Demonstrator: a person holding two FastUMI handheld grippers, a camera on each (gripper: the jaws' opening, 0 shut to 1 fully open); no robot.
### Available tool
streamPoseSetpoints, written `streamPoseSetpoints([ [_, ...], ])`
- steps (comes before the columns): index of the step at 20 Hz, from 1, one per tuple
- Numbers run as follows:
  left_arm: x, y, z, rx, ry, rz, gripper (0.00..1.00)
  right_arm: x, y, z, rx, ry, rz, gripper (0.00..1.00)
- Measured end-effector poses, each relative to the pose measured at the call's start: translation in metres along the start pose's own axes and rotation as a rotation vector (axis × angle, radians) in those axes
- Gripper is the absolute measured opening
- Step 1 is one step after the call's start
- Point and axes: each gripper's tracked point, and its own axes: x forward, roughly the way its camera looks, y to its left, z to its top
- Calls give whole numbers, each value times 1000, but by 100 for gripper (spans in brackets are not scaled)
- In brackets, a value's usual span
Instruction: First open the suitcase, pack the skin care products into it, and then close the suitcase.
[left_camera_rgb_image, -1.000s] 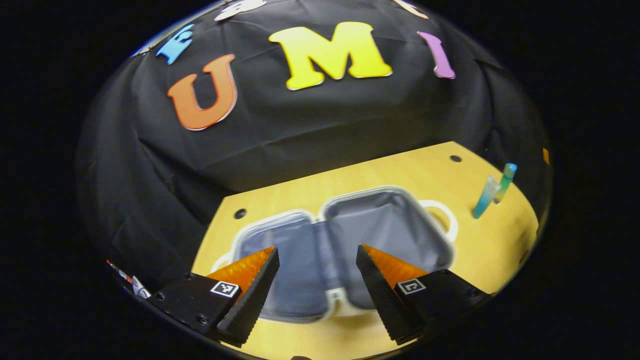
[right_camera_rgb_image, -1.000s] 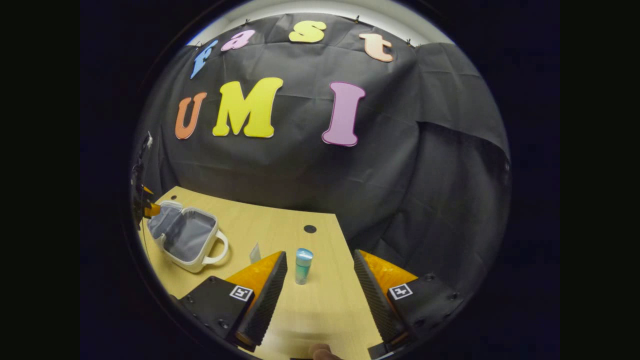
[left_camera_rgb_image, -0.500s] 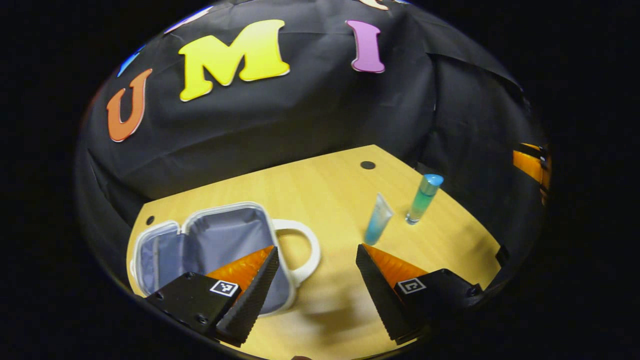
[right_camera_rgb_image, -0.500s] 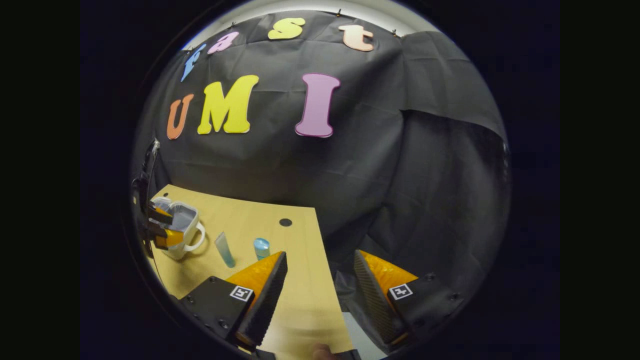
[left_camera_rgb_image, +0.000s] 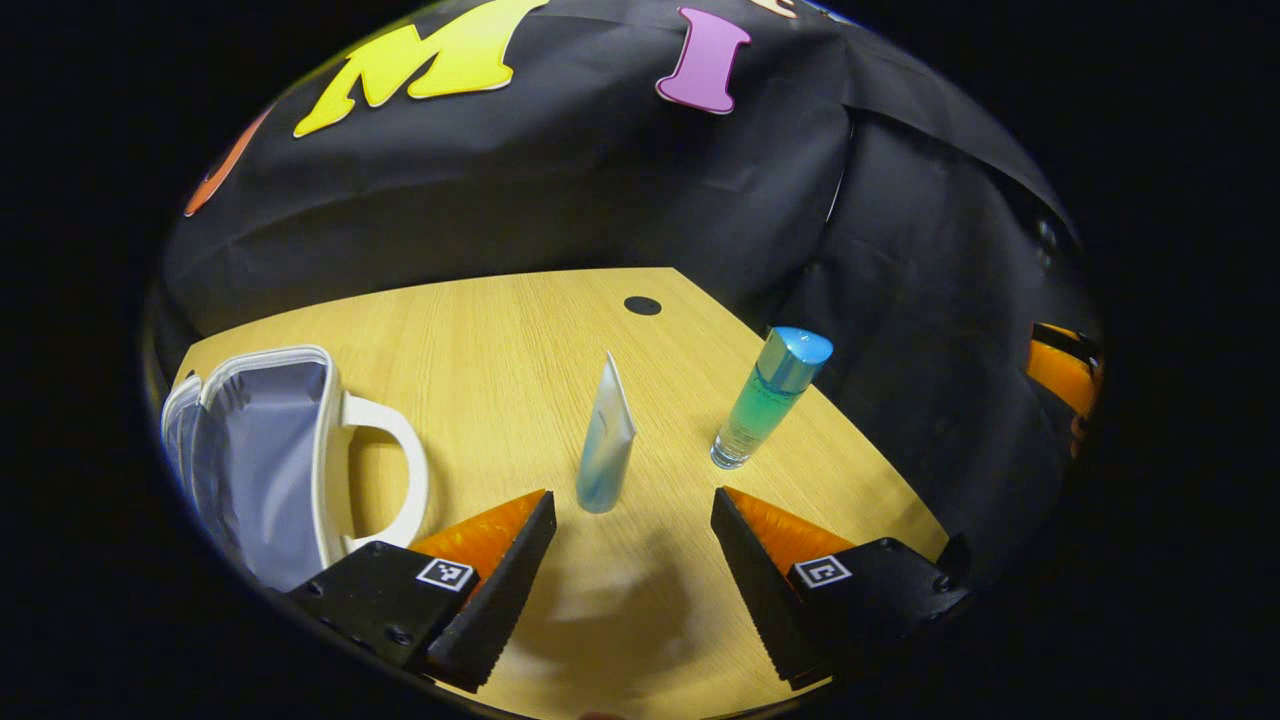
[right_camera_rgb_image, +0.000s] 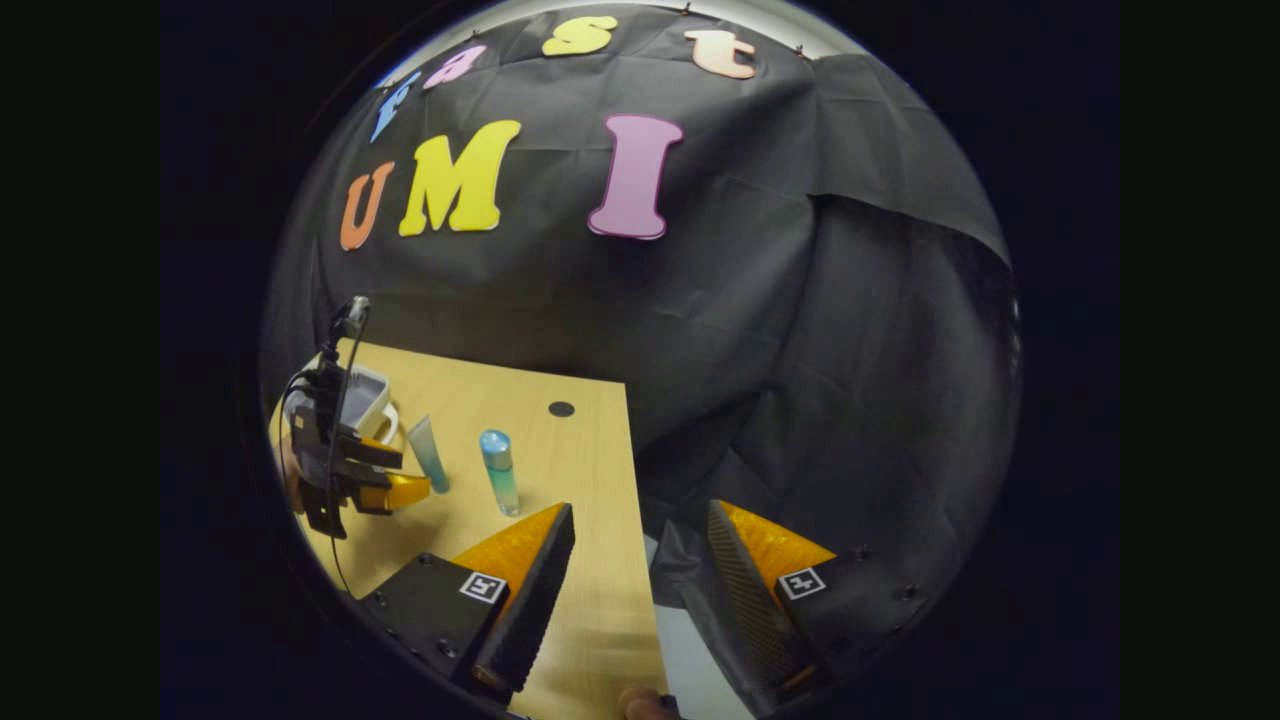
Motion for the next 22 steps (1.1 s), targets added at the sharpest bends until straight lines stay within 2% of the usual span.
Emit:
streamPoseSetpoints([
  [6, 49, 19, 2, 20, -17, 95, 98, 10, 5, -18, -54, 60, 32, 80],
  [7, 53, 18, 3, 25, -21, 95, 89, 11, 7, -19, -57, 68, 40, 80],
  [11, 65, 25, -2, 28, -3, 125, 71, 18, 10, -26, -72, 86, 53, 80],
  [13, 69, 25, -2, -3, -2, 109, 44, 20, 11, -27, -70, 91, 54, 80],
  [16, 65, 25, -4, -33, 22, 90, 42, 20, 11, -27, -63, 92, 56, 80],
  [19, 49, 23, 1, -15, 30, 84, 41, 21, 17, -23, -47, 92, 63, 80],
  [22, 21, 24, 14, 18, 9, 86, 41, 36, 39, -10, -29, 83, 74, 80],
])
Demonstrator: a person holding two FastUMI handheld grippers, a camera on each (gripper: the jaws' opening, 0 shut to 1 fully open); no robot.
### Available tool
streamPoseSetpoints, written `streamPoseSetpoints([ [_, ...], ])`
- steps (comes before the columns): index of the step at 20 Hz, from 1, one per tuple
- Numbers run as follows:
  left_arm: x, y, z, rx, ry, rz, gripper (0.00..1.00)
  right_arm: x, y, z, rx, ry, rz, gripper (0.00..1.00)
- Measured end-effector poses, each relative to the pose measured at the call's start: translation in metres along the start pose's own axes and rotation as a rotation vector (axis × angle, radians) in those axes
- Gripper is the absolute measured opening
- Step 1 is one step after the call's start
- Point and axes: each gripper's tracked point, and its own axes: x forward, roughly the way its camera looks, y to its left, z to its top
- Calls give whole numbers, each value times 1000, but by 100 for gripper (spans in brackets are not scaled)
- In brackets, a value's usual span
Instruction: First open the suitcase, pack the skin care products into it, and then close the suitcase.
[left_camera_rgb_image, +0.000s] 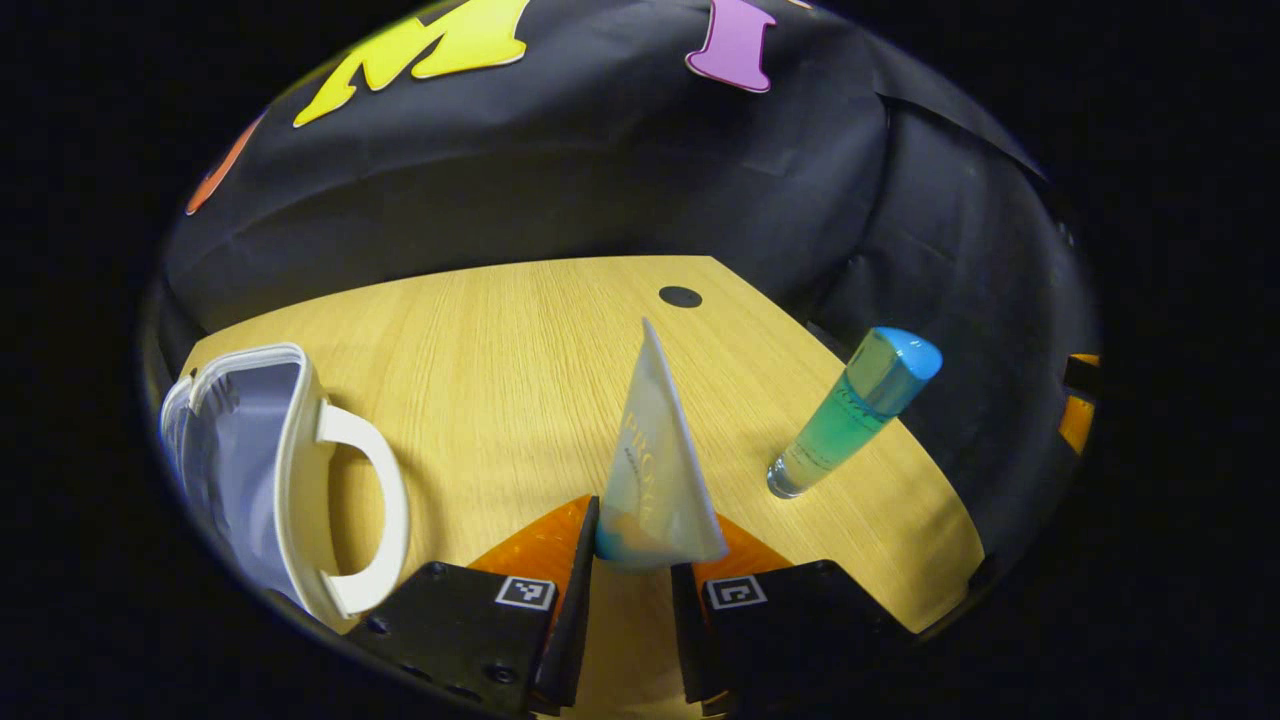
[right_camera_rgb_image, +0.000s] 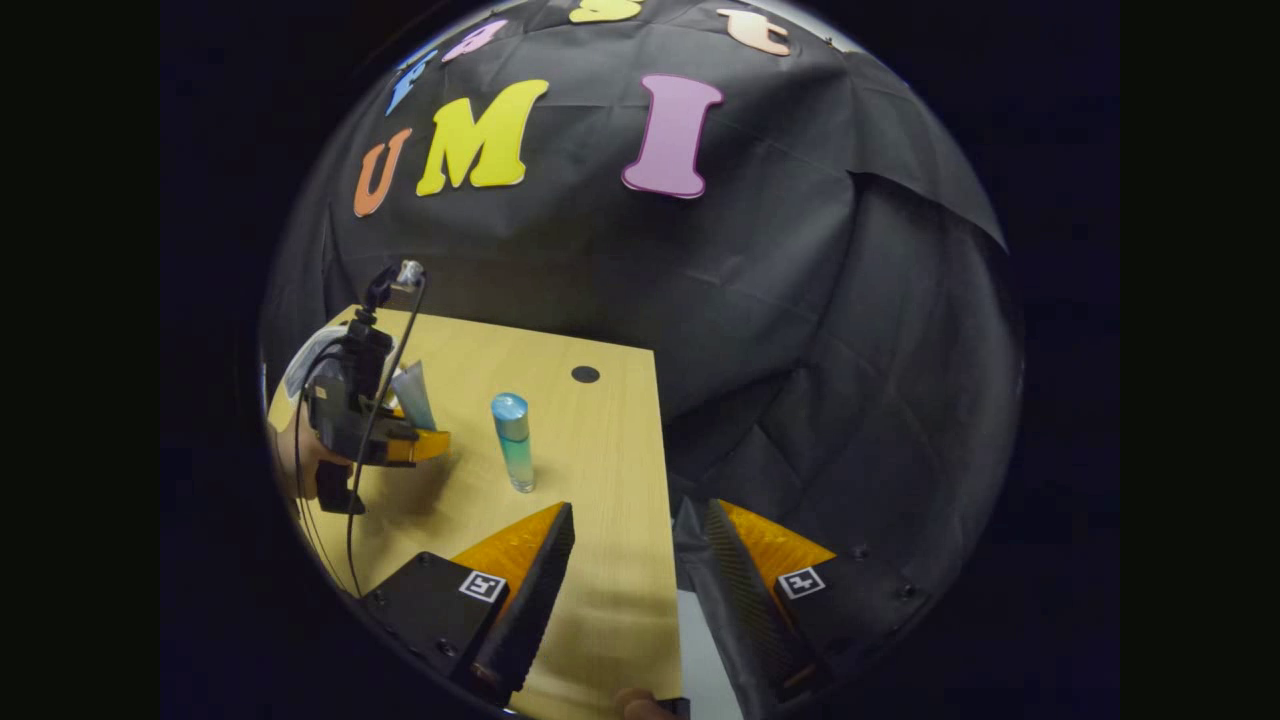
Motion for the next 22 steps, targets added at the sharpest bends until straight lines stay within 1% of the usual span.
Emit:
streamPoseSetpoints([
  [4, -44, 14, 15, 39, -35, 14, 41, 6, 25, 10, 29, -15, 23, 79],
  [5, -56, 19, 18, 44, -41, 21, 41, 8, 34, 12, 43, -15, 33, 80],
  [9, -102, 52, 25, 33, -68, 58, 40, 16, 74, 26, 80, -43, 77, 79],
  [10, -112, 61, 25, 25, -70, 66, 40, 20, 86, 30, 82, -57, 94, 80],
  [13, -143, 91, 26, 11, -86, 109, 41, 49, 115, 36, 67, -88, 111, 78],
  [14, -153, 103, 27, 5, -93, 124, 41, 62, 123, 35, 59, -92, 108, 80],
  [16, -170, 119, 24, -14, -99, 147, 40, 90, 136, 31, 48, -85, 111, 80],
  [19, -186, 136, 22, -52, -109, 170, 40, 130, 141, 6, 42, 2, 85, 76],
  [20, -190, 140, 22, -60, -112, 174, 41, 140, 142, 1, 49, 21, 84, 71],
  [21, -194, 143, 21, -65, -114, 178, 41, 148, 141, -3, 50, 31, 73, 70],
  [22, -197, 146, 21, -67, -114, 181, 41, 152, 140, -2, 49, 38, 71, 62],
])
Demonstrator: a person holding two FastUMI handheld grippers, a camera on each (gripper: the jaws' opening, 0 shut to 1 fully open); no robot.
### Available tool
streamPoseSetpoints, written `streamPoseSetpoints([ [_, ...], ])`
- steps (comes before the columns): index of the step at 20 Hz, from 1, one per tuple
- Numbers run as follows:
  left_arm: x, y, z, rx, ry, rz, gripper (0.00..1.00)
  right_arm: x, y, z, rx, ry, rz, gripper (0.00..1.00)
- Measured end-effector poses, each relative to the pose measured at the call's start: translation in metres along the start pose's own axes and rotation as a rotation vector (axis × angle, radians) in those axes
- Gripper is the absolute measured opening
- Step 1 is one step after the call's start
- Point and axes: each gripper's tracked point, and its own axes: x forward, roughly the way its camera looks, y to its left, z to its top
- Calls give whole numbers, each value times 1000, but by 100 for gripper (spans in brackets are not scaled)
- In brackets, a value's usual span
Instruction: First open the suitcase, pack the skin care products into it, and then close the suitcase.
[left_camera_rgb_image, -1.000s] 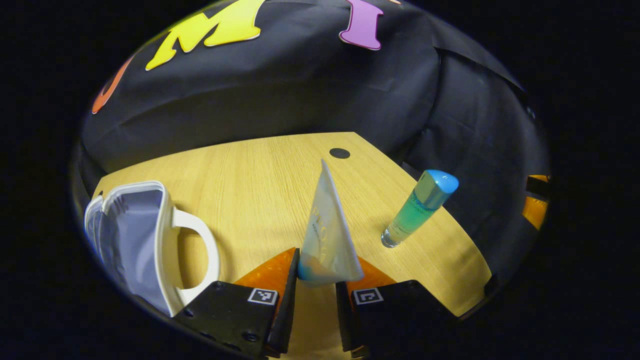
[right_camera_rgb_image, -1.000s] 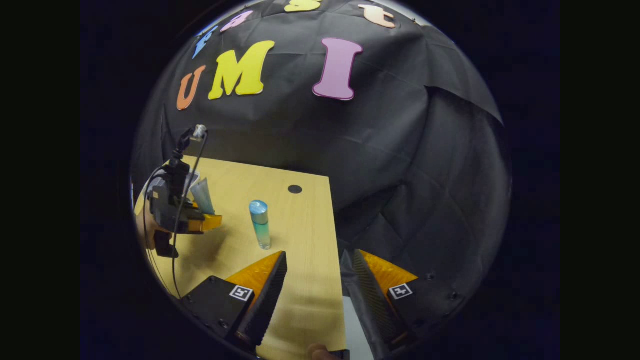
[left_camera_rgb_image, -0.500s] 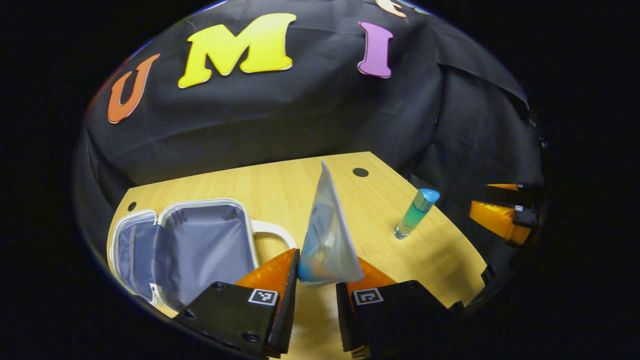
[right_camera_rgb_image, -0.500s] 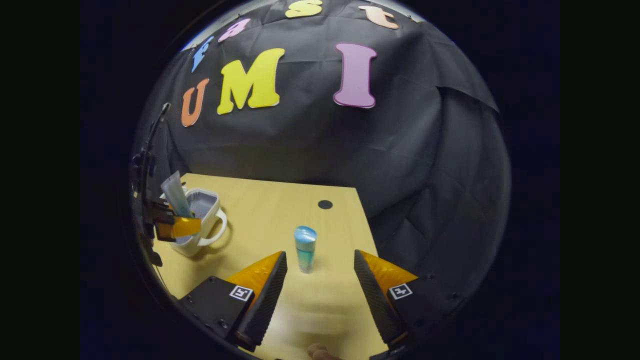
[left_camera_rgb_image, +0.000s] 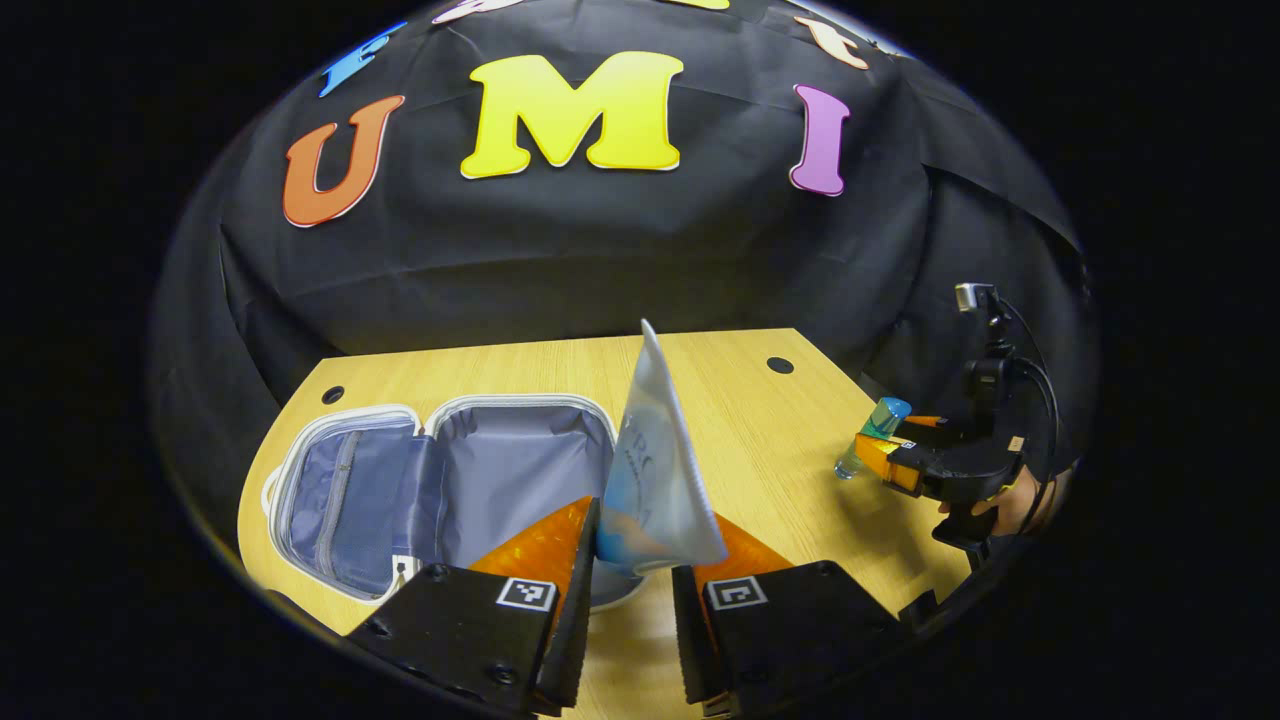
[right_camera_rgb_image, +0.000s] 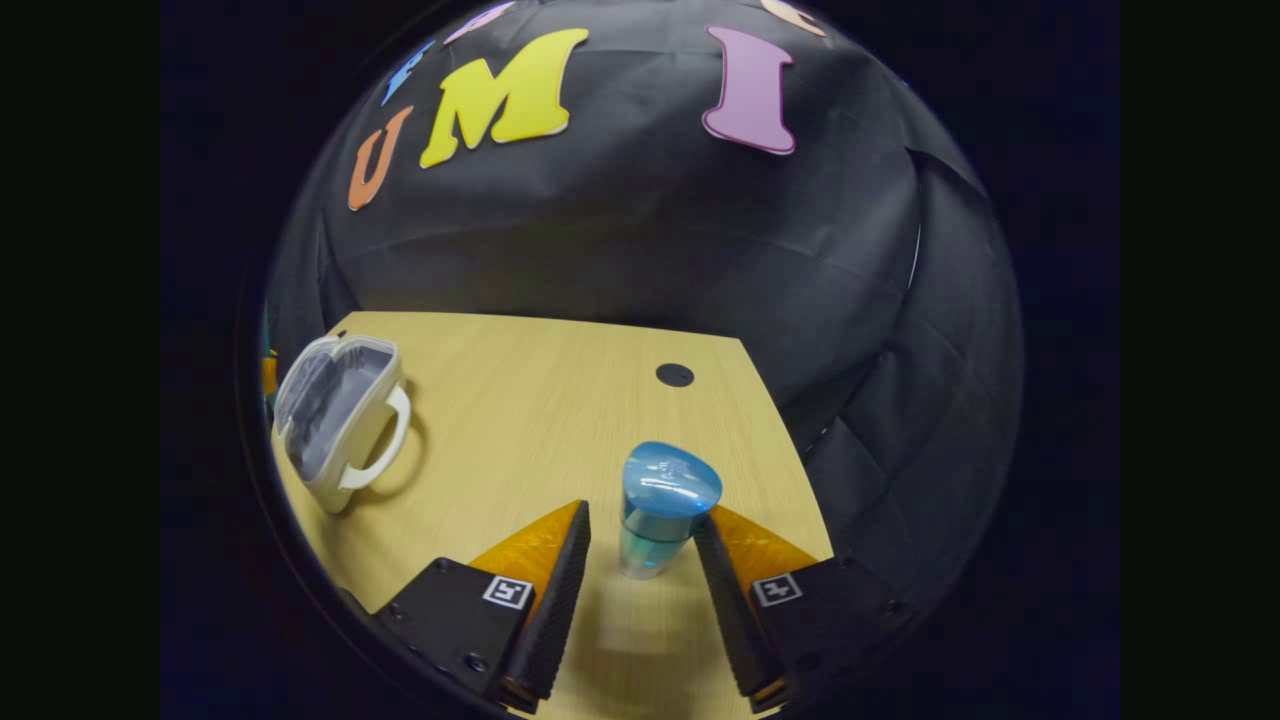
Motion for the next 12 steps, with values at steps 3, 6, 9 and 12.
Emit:
streamPoseSetpoints([
  [3, -5, 13, 1, 3, -12, 12, 41, -6, 1, 0, -1, 7, 1, 43],
  [6, -1, 32, -1, -5, -16, 32, 40, -36, 15, 1, -9, 15, 37, 38],
  [9, 11, 55, -14, -17, 15, 49, 41, -73, 42, 11, 11, -3, 95, 38],
  [12, 26, 86, -44, -43, 109, 86, 41, -107, 74, 23, 21, -27, 159, 38],
])
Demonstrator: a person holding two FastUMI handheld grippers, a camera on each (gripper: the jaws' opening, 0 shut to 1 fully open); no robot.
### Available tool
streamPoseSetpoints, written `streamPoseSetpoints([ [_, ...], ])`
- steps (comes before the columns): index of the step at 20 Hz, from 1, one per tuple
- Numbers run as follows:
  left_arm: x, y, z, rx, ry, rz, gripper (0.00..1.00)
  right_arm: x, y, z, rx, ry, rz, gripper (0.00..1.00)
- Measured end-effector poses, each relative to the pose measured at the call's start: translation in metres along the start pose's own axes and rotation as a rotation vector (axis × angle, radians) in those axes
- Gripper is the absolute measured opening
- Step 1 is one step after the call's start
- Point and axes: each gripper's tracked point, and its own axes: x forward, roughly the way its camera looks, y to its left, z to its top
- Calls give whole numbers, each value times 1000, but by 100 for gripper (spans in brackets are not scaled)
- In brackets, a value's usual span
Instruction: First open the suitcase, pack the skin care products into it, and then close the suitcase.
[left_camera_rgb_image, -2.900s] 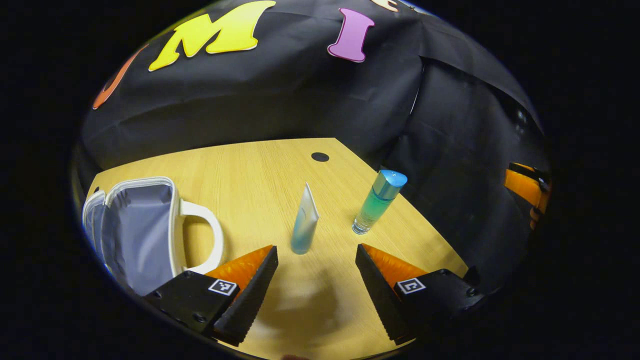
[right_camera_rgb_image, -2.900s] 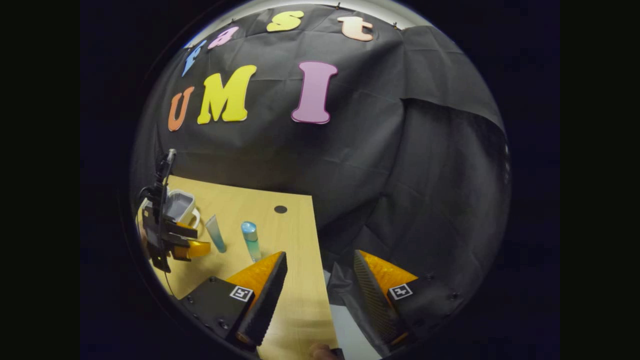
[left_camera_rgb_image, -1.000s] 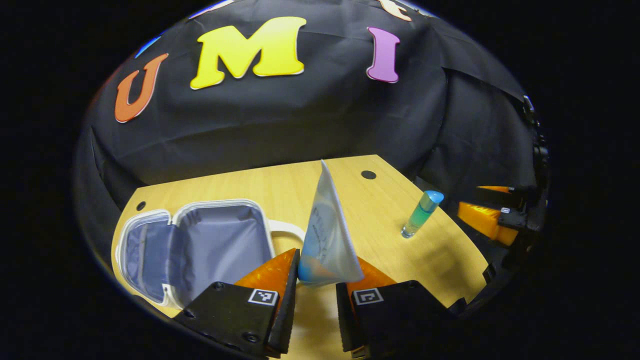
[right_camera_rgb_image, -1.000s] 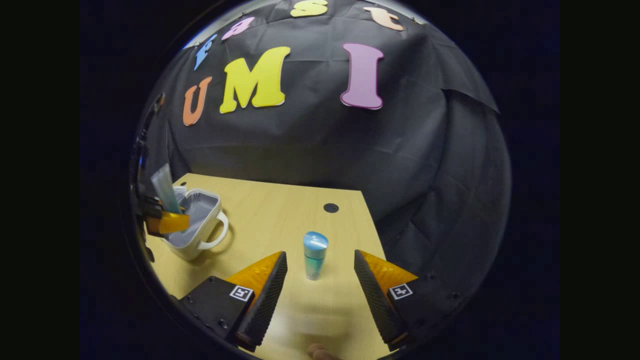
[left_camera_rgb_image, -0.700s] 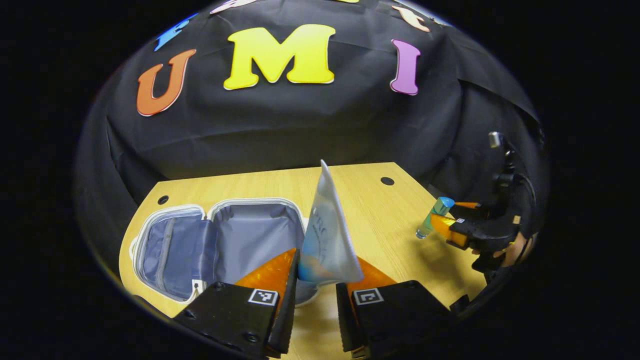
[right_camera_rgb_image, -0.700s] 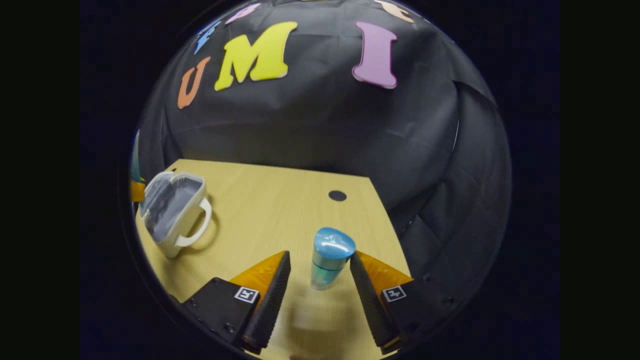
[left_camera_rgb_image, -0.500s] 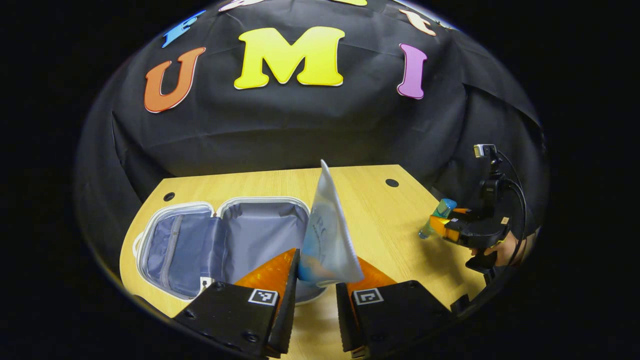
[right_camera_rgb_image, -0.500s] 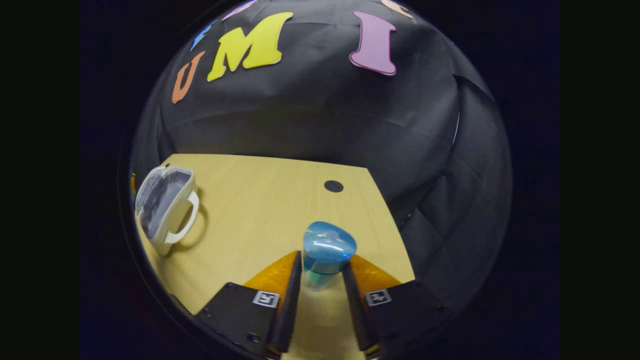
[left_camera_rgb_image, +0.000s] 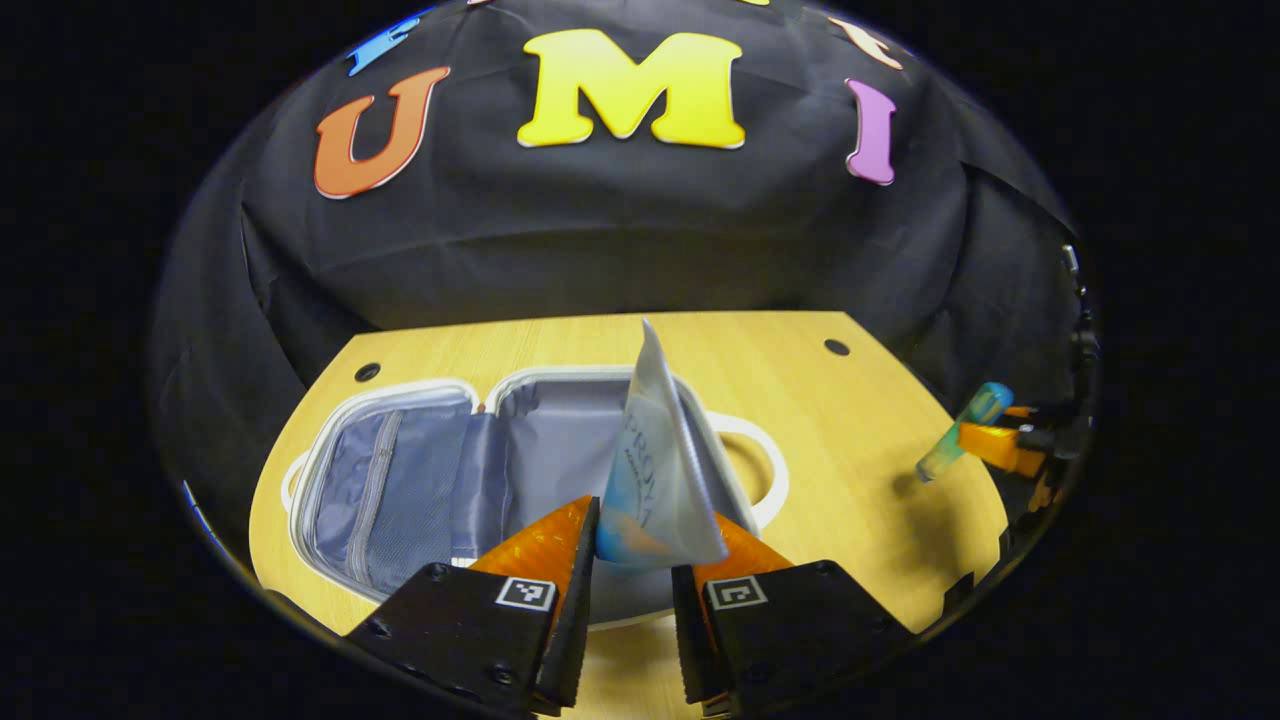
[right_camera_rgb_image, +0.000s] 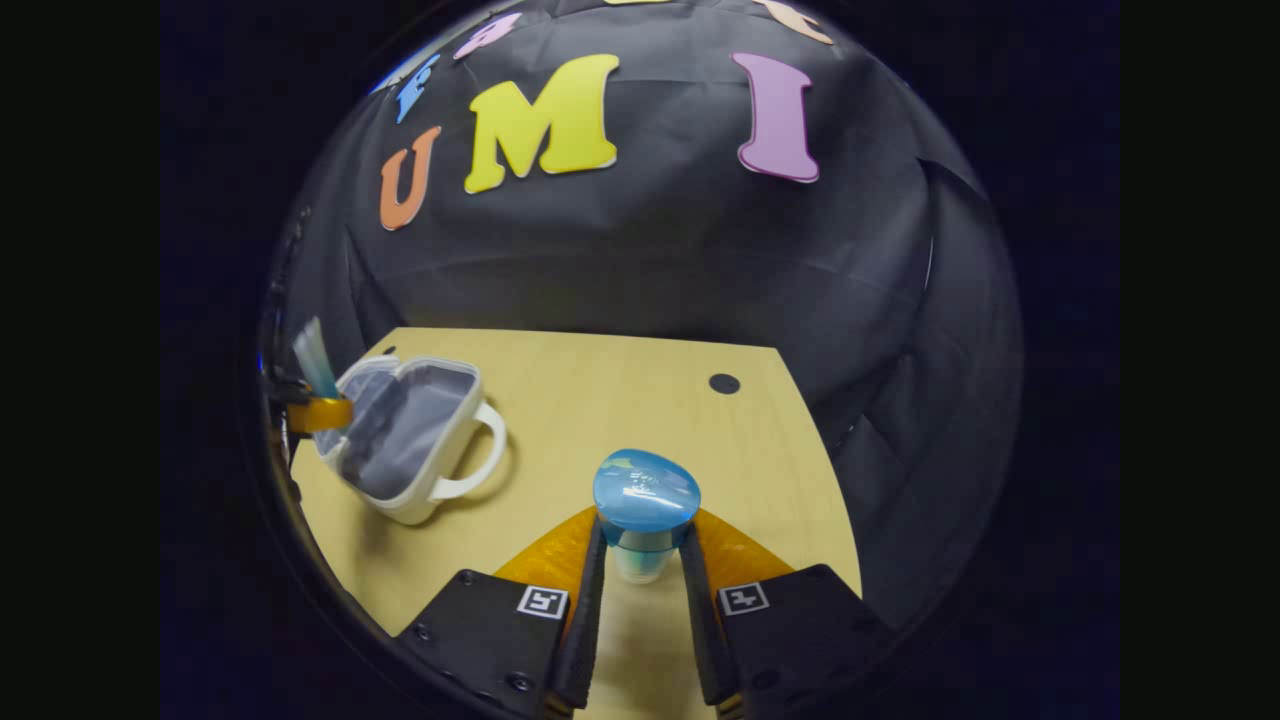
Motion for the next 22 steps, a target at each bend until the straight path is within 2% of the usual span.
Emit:
streamPoseSetpoints([
  [2, 13, 8, -19, -23, 76, -18, 41, -12, 22, 5, -2, -6, 35, 38],
  [4, 26, 7, -30, 9, 117, -62, 41, -16, 34, 7, 6, 5, 23, 38],
  [7, 40, 13, -48, 22, 194, -49, 41, -20, 52, 9, 19, 20, 36, 38],
  [13, 56, 21, -74, 3, 330, -13, 41, -24, 62, 13, -7, 13, 17, 38],
  [20, 65, 27, -93, -27, 417, 13, 41, -23, 65, 11, -6, 35, 3, 38],
  [22, 66, 30, -90, -24, 406, 25, 41, -23, 69, 10, -1, 43, 12, 38],
])
